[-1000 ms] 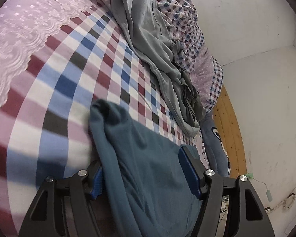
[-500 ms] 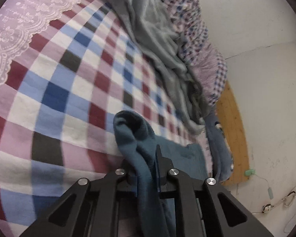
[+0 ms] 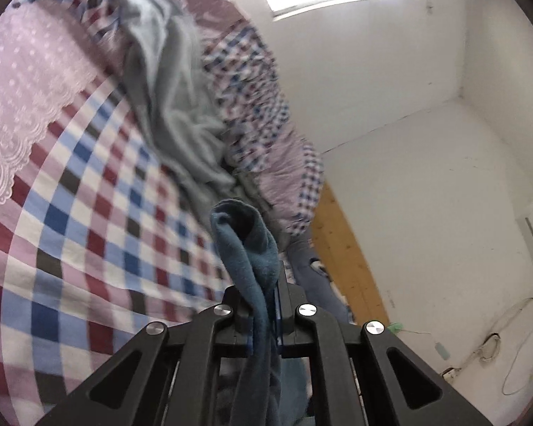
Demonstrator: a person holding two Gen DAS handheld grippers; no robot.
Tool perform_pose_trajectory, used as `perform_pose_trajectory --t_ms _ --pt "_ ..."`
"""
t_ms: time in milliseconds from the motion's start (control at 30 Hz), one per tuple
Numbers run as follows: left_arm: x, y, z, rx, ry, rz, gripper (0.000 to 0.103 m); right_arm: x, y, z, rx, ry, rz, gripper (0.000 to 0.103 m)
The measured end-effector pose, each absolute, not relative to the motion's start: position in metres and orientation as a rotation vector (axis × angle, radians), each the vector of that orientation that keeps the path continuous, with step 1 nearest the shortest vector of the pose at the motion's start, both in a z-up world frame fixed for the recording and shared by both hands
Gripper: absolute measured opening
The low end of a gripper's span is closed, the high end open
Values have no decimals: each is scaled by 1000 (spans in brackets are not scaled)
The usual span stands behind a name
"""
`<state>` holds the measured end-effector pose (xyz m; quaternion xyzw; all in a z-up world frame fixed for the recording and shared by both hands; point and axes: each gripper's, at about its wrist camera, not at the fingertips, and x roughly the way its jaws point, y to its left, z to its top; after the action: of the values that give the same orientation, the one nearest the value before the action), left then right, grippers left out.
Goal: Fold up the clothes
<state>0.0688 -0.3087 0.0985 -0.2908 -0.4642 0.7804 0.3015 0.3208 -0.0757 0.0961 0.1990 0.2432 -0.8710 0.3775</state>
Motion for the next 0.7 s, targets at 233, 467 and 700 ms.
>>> perform_pose_trajectory --t_ms 233,467,700 --pt "89 -329 110 -720 -1286 2075 6 346 -83 124 470 526 -2230 3" --pt "70 -310 93 -867 -1321 2094 6 331 -64 120 548 482 -2286 3" --pt "53 -245 131 -866 -1199 2113 6 322 -7 133 568 386 -2373 3"
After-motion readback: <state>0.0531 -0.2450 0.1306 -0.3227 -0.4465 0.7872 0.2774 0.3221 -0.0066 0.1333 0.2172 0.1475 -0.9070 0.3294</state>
